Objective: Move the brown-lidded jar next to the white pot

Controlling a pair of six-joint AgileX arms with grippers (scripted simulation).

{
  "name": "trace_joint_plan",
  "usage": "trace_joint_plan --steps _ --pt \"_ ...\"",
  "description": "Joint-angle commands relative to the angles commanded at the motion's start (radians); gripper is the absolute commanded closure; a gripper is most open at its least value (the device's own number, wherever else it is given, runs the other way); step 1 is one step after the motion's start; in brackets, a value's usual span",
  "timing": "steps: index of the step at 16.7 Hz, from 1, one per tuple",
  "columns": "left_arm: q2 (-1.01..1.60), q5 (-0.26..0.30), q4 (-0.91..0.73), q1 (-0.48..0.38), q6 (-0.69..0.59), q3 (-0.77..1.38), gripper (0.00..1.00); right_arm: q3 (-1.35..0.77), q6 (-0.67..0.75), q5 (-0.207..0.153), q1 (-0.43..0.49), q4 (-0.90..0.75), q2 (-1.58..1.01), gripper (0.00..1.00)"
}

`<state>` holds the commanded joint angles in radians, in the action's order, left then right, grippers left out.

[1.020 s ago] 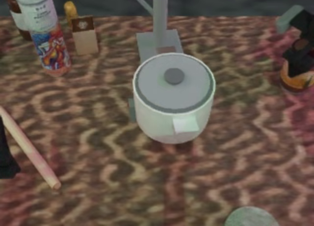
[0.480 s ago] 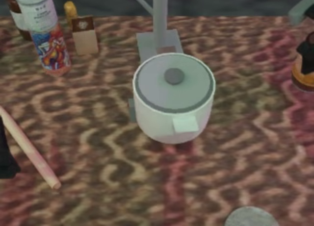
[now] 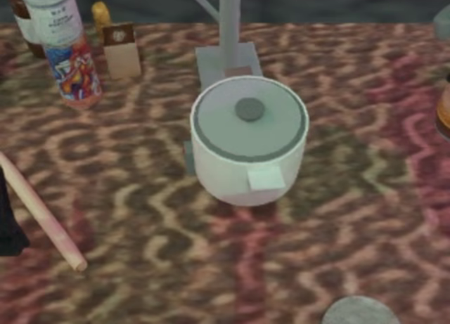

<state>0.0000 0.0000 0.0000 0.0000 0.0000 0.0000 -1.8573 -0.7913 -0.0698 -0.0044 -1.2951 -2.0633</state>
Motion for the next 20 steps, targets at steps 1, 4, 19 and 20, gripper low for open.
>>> trace_joint_plan --steps 1,4,19,20 --pt "0.0 0.0 0.0 0.0 0.0 0.0 0.0 0.0 0.0 0.0 0.0 0.0 0.0 1.0" --pt "0.0 0.0 0.0 0.0 0.0 0.0 0.0 -0.003 0.004 0.0 -0.005 0.001 -0.003 1.0" --pt "0.0 0.0 0.0 0.0 0.0 0.0 0.0 0.076 0.889 0.079 0.233 0.152 -0.051 1.0" --pt "0.0 0.0 0.0 0.0 0.0 0.0 0.0 0.083 0.948 0.085 0.249 0.163 -0.054 1.0"
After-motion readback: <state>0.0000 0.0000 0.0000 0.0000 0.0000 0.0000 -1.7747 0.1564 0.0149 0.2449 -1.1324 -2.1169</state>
